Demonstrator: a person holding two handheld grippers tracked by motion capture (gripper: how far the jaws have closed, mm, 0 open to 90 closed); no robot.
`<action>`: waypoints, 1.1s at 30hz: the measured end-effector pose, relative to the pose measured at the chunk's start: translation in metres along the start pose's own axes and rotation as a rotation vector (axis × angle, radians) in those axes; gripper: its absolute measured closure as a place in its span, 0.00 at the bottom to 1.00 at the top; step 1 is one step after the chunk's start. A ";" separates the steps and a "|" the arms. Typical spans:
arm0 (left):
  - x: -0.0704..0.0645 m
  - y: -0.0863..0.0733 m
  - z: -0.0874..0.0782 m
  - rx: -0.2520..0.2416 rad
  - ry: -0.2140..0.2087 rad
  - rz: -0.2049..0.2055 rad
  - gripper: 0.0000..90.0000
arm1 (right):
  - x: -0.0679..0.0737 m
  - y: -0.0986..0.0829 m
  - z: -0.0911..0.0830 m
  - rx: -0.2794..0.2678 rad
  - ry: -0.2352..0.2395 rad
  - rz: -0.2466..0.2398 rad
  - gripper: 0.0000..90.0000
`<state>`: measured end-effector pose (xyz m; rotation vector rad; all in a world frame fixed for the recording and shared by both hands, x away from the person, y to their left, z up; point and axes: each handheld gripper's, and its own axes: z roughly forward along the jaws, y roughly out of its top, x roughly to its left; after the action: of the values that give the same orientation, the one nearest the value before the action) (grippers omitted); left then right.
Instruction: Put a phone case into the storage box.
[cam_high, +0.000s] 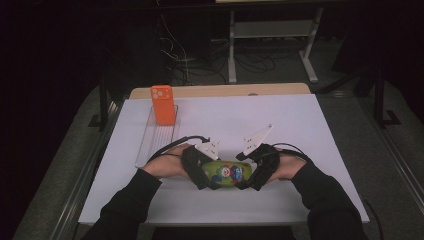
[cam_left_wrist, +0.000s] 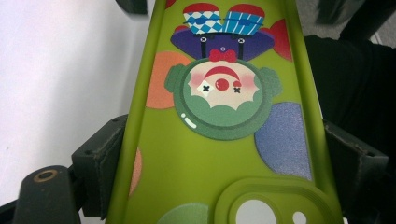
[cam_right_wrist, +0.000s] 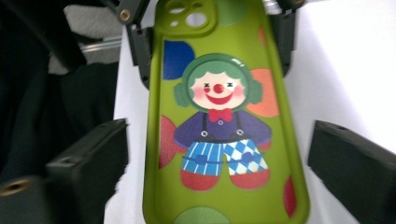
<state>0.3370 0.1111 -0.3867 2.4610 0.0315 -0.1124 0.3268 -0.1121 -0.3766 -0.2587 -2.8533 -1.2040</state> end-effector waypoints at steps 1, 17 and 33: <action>0.001 -0.001 0.000 0.001 0.003 -0.012 0.16 | -0.001 -0.001 -0.001 -0.002 -0.014 0.001 0.01; -0.004 -0.009 -0.005 -0.029 0.255 -0.201 0.16 | -0.001 -0.028 -0.022 -0.092 -0.219 0.288 0.01; -0.011 -0.021 -0.002 -0.055 0.414 -0.402 0.16 | 0.011 -0.051 -0.006 -0.156 -0.439 0.497 0.01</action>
<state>0.3254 0.1294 -0.3973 2.3509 0.6975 0.2236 0.3077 -0.1498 -0.4074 -1.2941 -2.7382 -1.3822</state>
